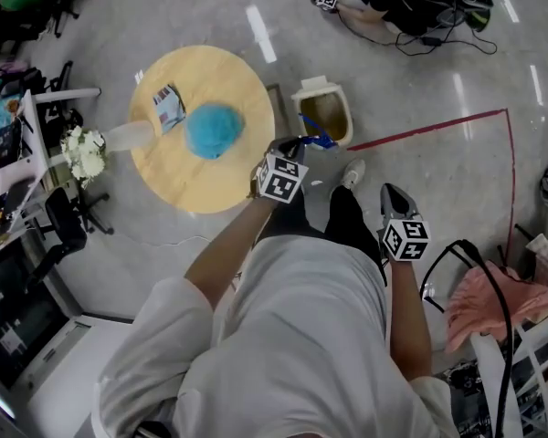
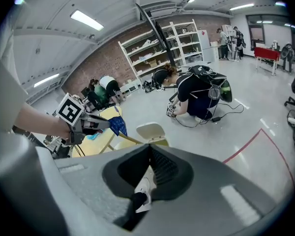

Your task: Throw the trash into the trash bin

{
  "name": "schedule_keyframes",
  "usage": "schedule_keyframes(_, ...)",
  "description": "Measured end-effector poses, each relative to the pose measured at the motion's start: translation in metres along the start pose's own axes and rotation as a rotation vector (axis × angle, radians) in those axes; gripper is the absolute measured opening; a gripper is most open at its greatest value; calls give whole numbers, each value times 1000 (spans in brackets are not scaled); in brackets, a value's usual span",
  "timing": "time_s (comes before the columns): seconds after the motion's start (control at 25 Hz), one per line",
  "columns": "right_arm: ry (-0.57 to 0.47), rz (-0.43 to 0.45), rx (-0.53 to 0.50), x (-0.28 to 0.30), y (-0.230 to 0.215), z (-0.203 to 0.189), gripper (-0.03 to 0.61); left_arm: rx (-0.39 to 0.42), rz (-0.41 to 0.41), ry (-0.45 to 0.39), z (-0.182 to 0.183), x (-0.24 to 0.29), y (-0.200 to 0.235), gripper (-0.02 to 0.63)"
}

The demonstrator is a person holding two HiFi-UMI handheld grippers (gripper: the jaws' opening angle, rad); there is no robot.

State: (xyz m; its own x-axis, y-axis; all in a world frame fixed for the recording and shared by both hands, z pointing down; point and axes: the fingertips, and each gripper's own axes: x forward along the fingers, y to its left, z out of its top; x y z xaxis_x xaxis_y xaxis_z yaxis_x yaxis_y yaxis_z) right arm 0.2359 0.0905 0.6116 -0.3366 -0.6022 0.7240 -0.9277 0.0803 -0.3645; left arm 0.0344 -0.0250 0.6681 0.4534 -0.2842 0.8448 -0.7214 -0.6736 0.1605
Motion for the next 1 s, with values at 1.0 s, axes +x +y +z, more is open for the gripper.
schedule_keyframes(1.0,81,24,14,48,-67,-54,2,-121,84,37,-45,122,-7,12)
